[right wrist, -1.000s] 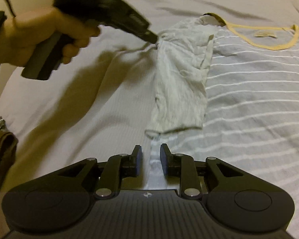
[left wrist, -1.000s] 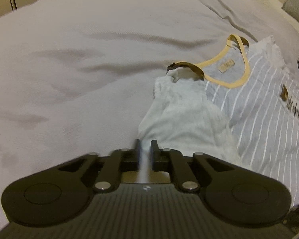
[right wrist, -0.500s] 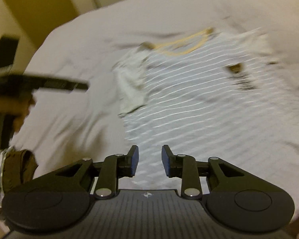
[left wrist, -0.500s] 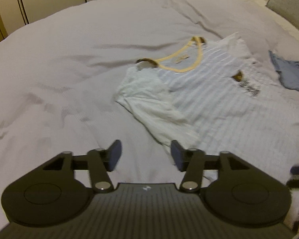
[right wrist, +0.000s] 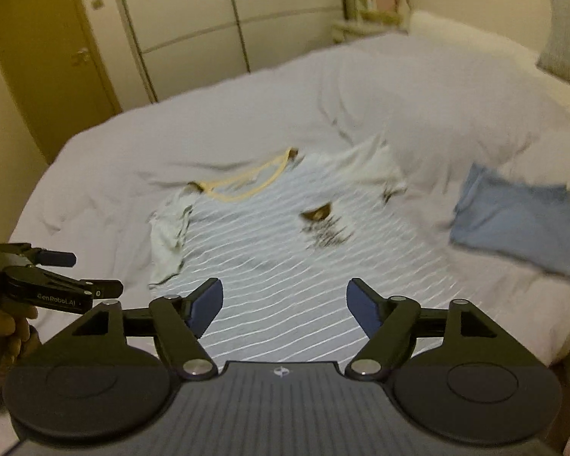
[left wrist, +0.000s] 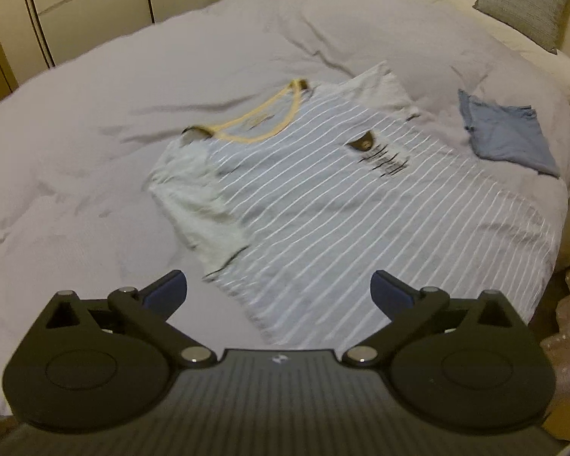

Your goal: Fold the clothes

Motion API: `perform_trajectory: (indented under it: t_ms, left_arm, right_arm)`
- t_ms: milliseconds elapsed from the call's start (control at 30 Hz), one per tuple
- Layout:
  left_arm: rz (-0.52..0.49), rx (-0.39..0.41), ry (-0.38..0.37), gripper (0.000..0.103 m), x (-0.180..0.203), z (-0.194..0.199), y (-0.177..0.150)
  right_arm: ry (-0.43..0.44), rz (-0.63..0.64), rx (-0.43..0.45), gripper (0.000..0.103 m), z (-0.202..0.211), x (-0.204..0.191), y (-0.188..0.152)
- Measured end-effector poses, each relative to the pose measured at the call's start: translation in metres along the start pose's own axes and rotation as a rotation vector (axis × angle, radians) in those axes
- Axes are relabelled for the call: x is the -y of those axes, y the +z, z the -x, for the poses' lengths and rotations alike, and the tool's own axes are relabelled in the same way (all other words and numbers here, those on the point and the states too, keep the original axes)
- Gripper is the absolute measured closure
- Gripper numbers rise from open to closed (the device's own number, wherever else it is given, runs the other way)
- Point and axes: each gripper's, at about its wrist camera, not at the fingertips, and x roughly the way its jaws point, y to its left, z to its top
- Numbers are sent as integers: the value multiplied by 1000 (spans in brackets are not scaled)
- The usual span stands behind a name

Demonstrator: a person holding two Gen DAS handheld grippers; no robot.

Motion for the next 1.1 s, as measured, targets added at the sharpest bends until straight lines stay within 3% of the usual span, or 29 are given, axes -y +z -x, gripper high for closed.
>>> perform_trajectory:
  t_ms: [133, 233, 467, 633, 867, 1100]
  left_arm:
    - [90, 20, 54, 2, 68, 3, 7]
    - [132, 10, 66, 2, 118, 2, 19]
    - [-10, 24, 49, 2, 206, -1, 62]
    - [-34, 46, 20, 2, 229, -25, 89]
    - [-4, 85, -52, 2, 256, -74, 138]
    - [39, 84, -25, 2, 262, -104, 171]
  right_arm:
    - [30, 49, 45, 27, 21, 62, 4]
    - [17, 85, 30, 27, 38, 108, 5]
    - [-14, -27, 36, 25, 46, 196, 14]
    - [-53, -69, 44, 25, 38, 232, 35]
    - [-104, 49, 73, 24, 44, 251, 94]
    - [-54, 100, 56, 24, 6, 272, 141]
